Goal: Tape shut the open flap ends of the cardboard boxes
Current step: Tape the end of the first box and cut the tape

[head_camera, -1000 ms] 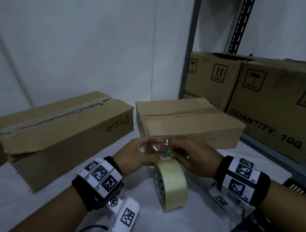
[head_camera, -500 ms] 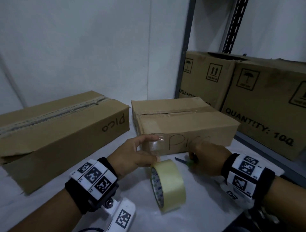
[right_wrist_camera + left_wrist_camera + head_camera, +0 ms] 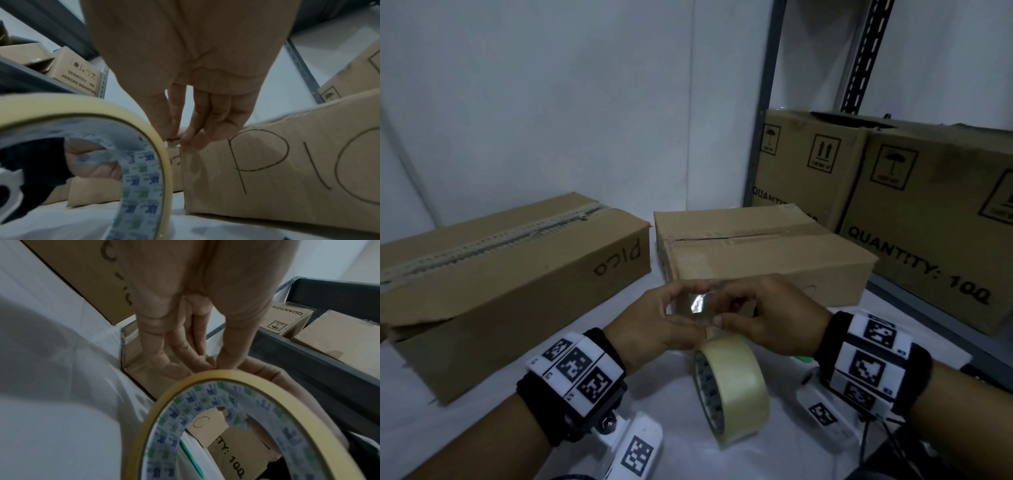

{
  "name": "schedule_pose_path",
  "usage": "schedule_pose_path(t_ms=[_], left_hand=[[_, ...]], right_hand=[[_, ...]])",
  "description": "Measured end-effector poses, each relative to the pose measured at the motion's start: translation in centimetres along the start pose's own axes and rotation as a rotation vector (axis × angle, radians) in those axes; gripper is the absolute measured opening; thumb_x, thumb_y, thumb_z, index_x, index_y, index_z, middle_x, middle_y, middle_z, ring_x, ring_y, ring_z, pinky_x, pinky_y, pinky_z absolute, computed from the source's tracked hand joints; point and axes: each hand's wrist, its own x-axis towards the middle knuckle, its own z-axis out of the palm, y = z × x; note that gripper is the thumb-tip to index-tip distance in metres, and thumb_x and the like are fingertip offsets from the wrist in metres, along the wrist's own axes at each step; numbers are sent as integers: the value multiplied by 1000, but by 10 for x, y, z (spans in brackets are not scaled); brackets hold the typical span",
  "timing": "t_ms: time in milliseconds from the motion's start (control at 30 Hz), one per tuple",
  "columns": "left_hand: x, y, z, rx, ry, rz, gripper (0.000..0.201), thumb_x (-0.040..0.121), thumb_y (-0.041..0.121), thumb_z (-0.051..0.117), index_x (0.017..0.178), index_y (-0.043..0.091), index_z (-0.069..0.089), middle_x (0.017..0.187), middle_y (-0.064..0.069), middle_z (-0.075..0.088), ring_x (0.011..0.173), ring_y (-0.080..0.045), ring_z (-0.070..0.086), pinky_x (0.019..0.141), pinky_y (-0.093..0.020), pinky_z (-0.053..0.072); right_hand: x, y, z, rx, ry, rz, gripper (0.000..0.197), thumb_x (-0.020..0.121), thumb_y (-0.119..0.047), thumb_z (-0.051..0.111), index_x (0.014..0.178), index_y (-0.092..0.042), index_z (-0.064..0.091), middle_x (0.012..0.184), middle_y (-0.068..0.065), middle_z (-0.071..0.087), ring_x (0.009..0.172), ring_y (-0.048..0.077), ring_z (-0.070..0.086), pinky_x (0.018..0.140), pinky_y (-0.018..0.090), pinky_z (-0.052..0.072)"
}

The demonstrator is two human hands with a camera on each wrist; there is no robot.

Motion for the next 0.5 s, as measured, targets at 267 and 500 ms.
schedule_pose_path(t_ms=[267, 500], left_hand=[[-2, 3, 3, -14, 12, -13, 59, 72, -7, 73, 124, 17, 57, 114, -23, 67, 92, -27, 67, 83, -39, 55], [-1, 3, 2, -25, 8, -36, 61, 71, -7, 74, 125, 15, 55, 117, -24, 66, 97, -30, 67, 84, -39, 55]], right_hand=[[-2, 1, -1, -13, -45, 1, 3, 85, -22, 71, 85, -20, 73, 85, -7, 71, 79, 5, 63, 69, 18, 49], [2, 5, -3, 25, -125, 59, 8, 87, -24, 68, 90, -18, 73, 89, -6, 72, 83, 5, 64, 67, 9, 47]])
